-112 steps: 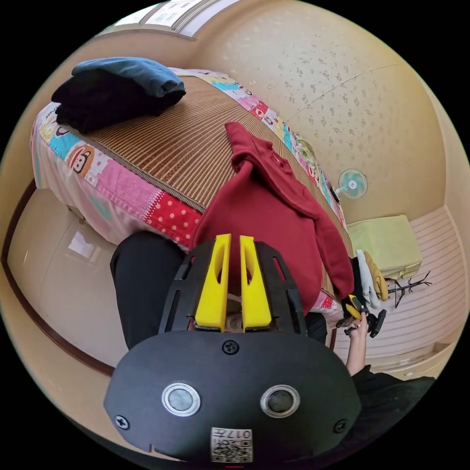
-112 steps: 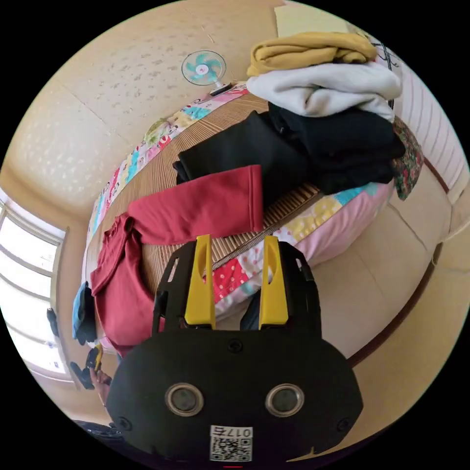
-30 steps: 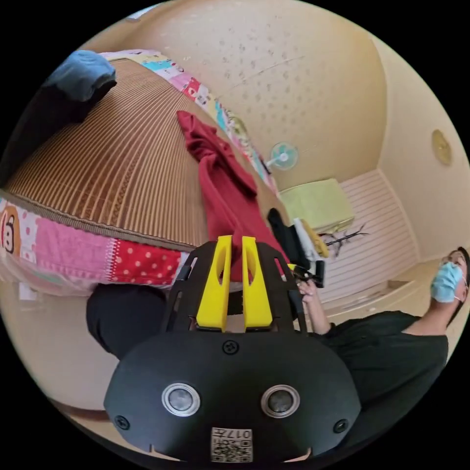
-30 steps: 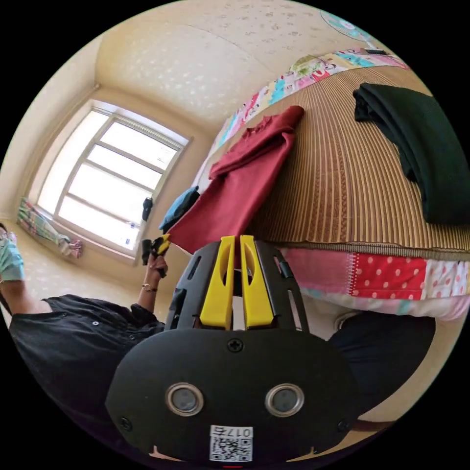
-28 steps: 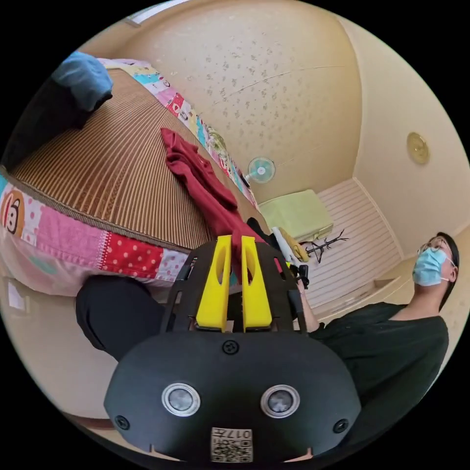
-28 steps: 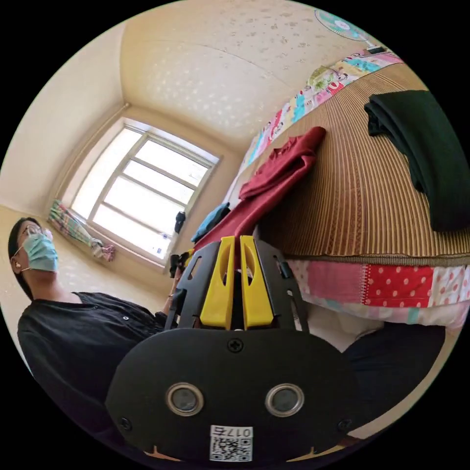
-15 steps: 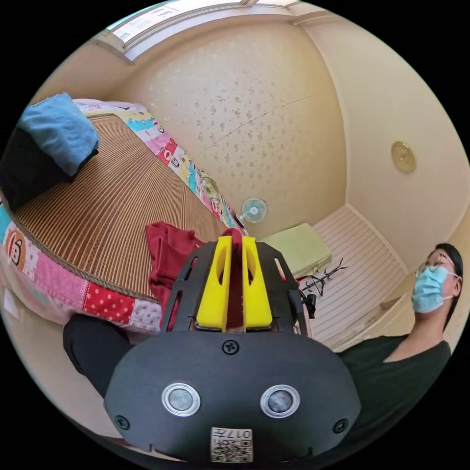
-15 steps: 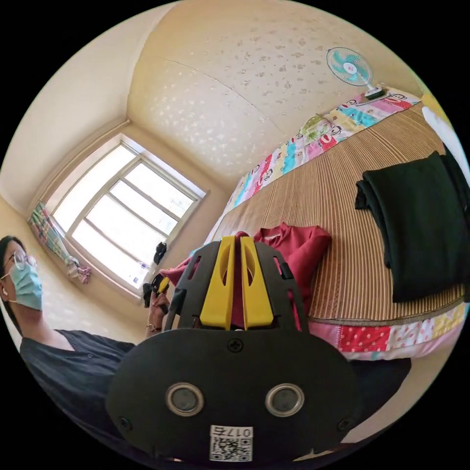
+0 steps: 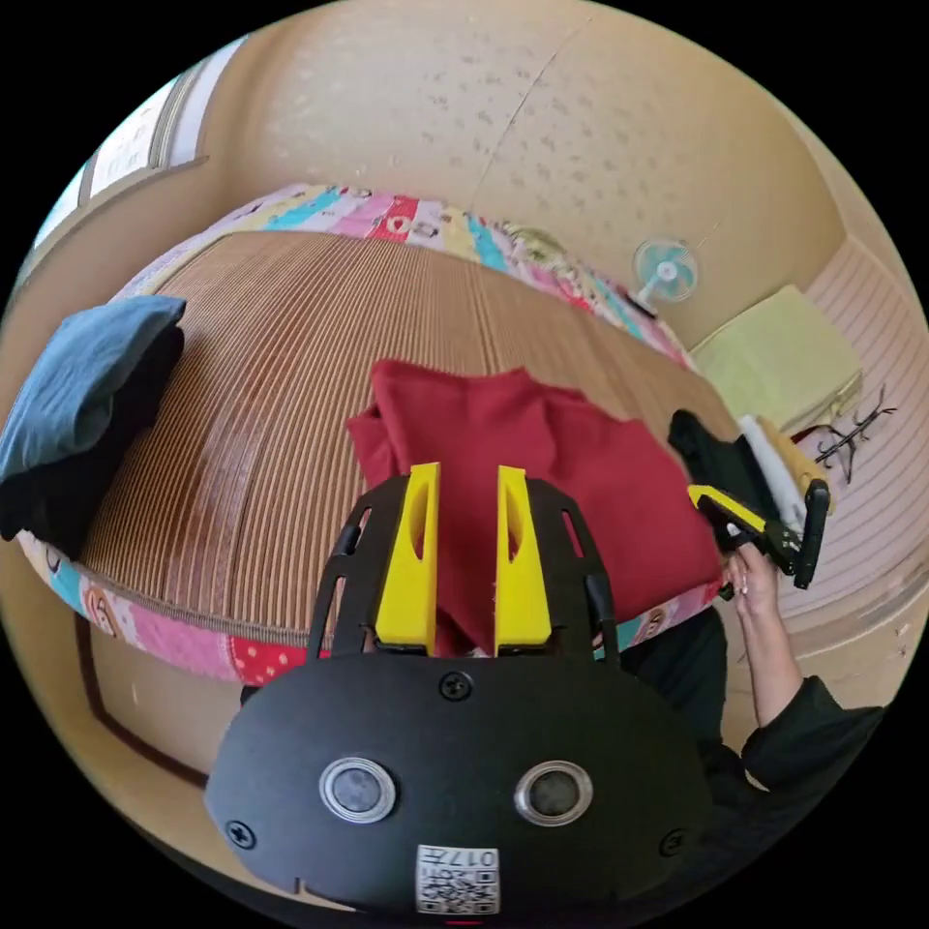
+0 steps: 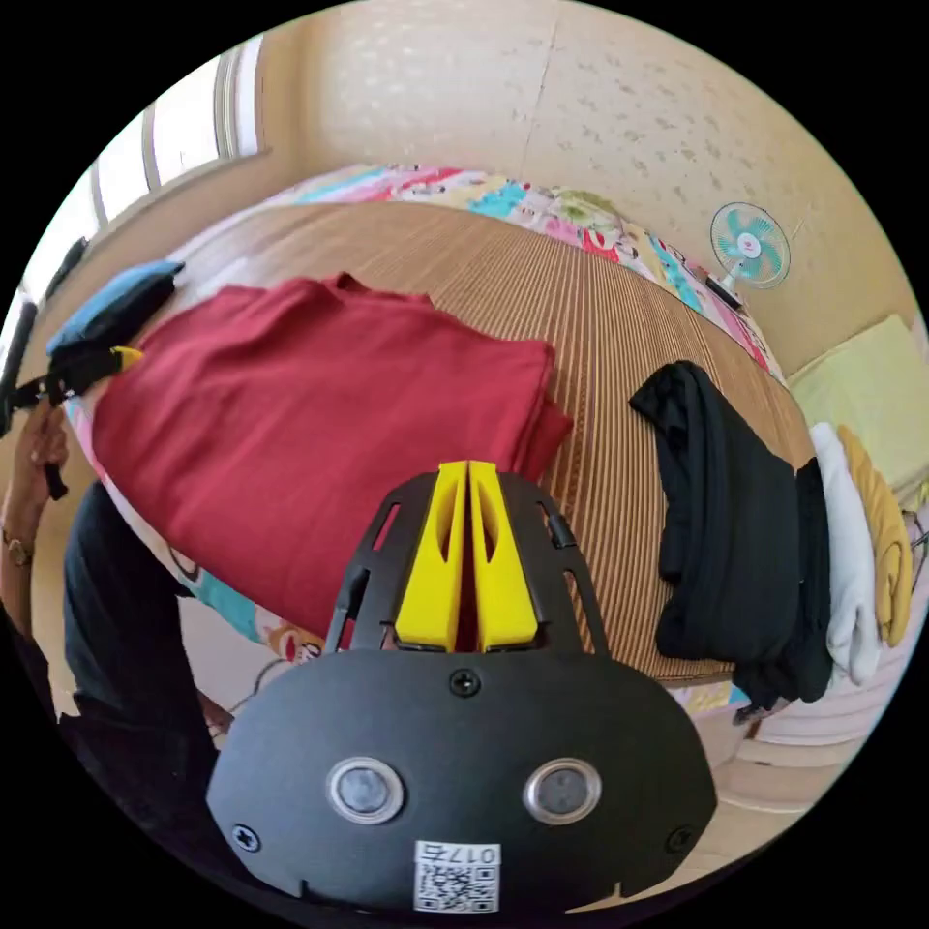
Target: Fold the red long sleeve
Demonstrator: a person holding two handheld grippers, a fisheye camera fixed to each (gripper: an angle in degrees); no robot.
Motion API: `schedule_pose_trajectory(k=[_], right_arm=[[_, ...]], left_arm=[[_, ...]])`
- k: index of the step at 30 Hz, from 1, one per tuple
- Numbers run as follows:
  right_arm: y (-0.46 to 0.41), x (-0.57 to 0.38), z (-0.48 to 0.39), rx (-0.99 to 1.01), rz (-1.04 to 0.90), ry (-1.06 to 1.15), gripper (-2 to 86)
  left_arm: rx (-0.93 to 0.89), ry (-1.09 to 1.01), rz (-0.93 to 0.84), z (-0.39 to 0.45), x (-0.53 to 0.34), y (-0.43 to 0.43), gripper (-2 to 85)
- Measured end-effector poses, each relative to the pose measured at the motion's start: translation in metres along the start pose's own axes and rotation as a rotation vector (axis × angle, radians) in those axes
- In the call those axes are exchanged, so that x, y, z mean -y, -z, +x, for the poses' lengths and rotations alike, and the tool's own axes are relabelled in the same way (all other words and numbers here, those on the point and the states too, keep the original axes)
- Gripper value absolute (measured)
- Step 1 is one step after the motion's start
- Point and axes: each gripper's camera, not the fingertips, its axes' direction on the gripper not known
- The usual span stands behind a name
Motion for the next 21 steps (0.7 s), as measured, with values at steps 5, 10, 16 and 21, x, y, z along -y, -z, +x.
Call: schedule_pose_trajectory(k=[5,10,16,21], right_arm=[[-0.004,-0.008,-0.006,-0.047,0.022,-0.113,0.7],[-0.031,-0.006,0.03,0.193,0.013,-0.314,0.5],[-0.036,-0.016,0.023,0.189,0.055,-0.296,0.4],[-0.037,-0.019,0.03,0.23,0.066,-0.352,0.5]], left_arm=[[-0.147,0.12,0.14,-0.042,-0.067,0.035,11.8],[-0.165,-0.037,0.04,-0.028,-0.082,0.006,11.9],[-0.348,-0.386,-0.102,-0.03,-0.038,0.006,2.1],[-0.199,-0.135,-0.163,-0.105,-0.041,0.02,-0.2]])
